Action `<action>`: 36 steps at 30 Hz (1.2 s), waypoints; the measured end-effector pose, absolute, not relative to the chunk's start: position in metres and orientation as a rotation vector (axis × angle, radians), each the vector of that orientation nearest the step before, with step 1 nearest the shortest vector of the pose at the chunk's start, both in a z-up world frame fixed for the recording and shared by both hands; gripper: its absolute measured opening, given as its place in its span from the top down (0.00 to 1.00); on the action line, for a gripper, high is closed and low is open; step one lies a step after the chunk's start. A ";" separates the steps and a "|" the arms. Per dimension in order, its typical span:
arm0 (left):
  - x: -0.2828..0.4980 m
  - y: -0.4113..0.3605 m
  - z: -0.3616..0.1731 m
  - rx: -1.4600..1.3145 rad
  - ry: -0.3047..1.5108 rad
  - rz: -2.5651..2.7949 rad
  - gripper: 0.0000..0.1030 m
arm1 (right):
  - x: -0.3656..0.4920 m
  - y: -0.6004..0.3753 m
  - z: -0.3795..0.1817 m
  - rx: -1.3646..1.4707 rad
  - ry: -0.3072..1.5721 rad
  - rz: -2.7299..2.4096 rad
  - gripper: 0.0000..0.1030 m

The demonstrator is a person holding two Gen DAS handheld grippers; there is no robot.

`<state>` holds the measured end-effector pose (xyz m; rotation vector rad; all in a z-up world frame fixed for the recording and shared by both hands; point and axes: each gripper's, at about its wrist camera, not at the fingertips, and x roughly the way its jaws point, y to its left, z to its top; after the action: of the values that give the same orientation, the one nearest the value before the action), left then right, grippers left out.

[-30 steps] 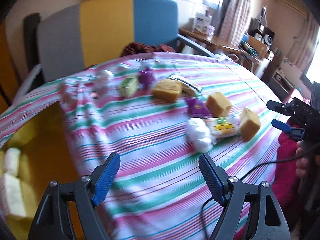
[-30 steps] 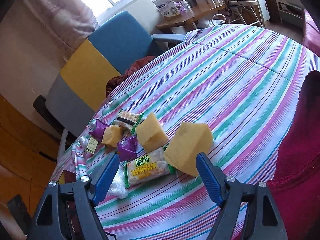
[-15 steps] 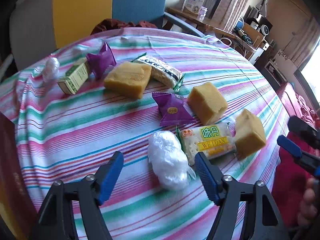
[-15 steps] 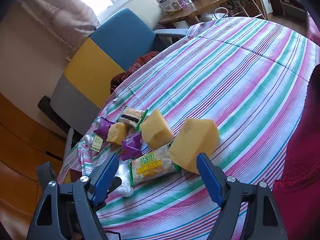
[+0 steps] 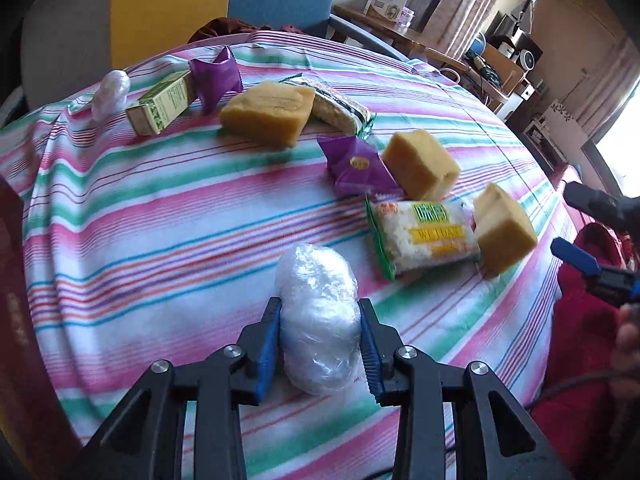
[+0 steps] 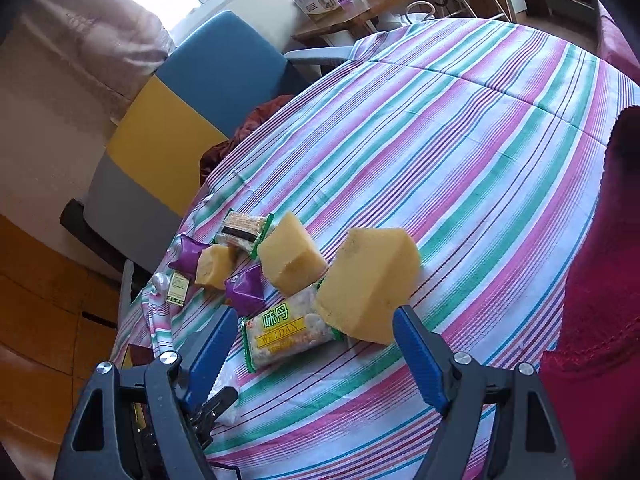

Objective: Organize objects
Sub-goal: 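Move the left tool to the plastic-wrapped white bundle and grasp it, then carry the wrapped bundle into the tray with the left tool while the right tool grasps a yellow sponge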

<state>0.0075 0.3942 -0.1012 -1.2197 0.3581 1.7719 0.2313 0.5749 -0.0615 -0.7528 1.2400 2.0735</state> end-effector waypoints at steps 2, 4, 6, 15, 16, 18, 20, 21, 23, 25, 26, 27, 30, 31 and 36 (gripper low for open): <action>0.011 0.389 -0.101 -1.213 0.366 1.767 0.64 | 0.231 0.576 -0.063 -0.767 1.239 2.052 0.21; 0.014 0.382 -0.099 -1.212 0.372 1.767 0.65 | 0.230 0.576 -0.065 -0.797 1.223 2.018 0.21; 0.017 0.376 -0.096 -1.207 0.372 1.763 0.65 | 0.226 0.579 -0.068 -0.841 1.205 1.982 0.21; 0.028 0.339 -0.065 -1.126 0.319 1.783 0.65 | 0.198 0.602 -0.085 -0.978 1.104 1.850 0.21; 0.028 0.334 -0.061 -1.122 0.307 1.785 0.65 | 0.196 0.604 -0.089 -0.995 1.104 1.841 0.21; 0.030 0.325 -0.056 -1.113 0.284 1.792 0.65 | 0.191 0.607 -0.098 -1.038 1.123 1.828 0.26; 0.030 0.318 -0.049 -1.101 0.266 1.804 0.65 | 0.185 0.605 -0.102 -1.093 1.085 1.832 0.46; 0.030 0.311 -0.046 -1.098 0.251 1.810 0.65 | 0.182 0.602 -0.102 -1.106 1.050 1.834 0.47; 0.028 0.303 -0.041 -1.098 0.224 1.823 0.65 | 0.177 0.596 -0.100 -1.128 0.985 1.852 0.49; 0.025 0.290 -0.035 -1.096 0.196 1.849 0.65 | 0.174 0.592 -0.098 -1.140 0.944 1.858 0.49; 0.023 0.283 -0.033 -1.095 0.184 1.861 0.65 | 0.173 0.591 -0.098 -1.143 0.932 1.860 0.49; 0.021 0.277 -0.030 -1.095 0.172 1.876 0.65 | 0.173 0.592 -0.098 -1.143 0.929 1.860 0.49; 0.011 0.251 -0.023 -1.102 0.124 1.933 0.65 | 0.173 0.592 -0.098 -1.133 0.927 1.860 0.49; 0.007 0.239 -0.020 -1.105 0.103 1.959 0.65 | 0.173 0.592 -0.097 -1.129 0.924 1.862 0.49; -0.010 0.181 -0.016 -1.125 0.047 2.088 0.65 | 0.172 0.590 -0.092 -1.107 0.896 1.885 0.49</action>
<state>-0.0098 0.1807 -0.0164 -1.1249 0.0474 2.0876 0.1716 0.5900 -0.0917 -1.1066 0.8957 1.8850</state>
